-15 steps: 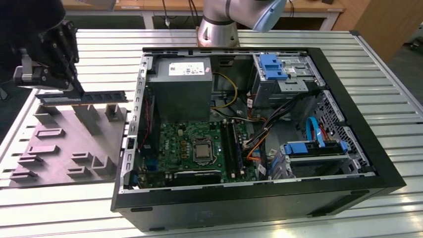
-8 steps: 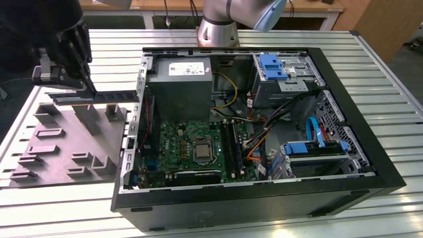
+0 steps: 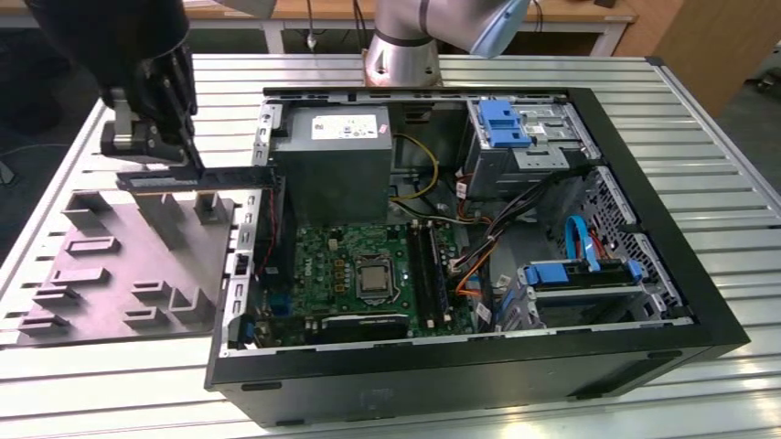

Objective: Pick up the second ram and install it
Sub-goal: 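Pick up the second ram and move it above second insertion slot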

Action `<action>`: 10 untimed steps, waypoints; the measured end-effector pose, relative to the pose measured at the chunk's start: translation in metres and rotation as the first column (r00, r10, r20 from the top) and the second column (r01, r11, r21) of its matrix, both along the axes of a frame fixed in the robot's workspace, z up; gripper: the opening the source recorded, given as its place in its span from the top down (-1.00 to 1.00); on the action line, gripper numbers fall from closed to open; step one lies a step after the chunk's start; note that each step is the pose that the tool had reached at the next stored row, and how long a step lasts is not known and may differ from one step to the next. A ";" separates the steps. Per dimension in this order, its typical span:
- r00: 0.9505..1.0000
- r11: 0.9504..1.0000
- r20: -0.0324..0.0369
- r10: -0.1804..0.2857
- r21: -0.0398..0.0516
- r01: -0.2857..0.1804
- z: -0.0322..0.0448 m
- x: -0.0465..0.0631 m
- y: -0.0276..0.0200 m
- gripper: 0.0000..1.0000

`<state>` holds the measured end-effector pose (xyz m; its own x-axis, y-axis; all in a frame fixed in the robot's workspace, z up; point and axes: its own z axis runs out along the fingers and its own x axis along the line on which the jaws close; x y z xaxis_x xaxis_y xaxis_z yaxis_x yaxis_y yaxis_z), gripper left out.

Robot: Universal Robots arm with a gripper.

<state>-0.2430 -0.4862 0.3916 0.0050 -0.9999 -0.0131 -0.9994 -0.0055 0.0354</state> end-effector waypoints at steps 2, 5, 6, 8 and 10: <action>1.000 1.000 0.000 0.000 0.000 0.000 0.0000 0.005 0.0000 0.77; 1.000 1.000 0.000 0.000 0.000 0.000 0.0000 0.014 0.0000 0.77; 1.000 1.000 0.000 0.000 0.000 0.000 -0.0001 0.017 0.0000 0.77; 1.000 1.000 0.000 0.000 0.000 0.000 -0.0001 0.022 0.0000 0.77; 1.000 1.000 0.000 0.000 0.000 0.000 0.0000 0.028 0.0000 0.77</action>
<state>-0.2151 -0.4862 0.3916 0.0050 -0.9999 -0.0131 -0.9994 -0.0054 0.0354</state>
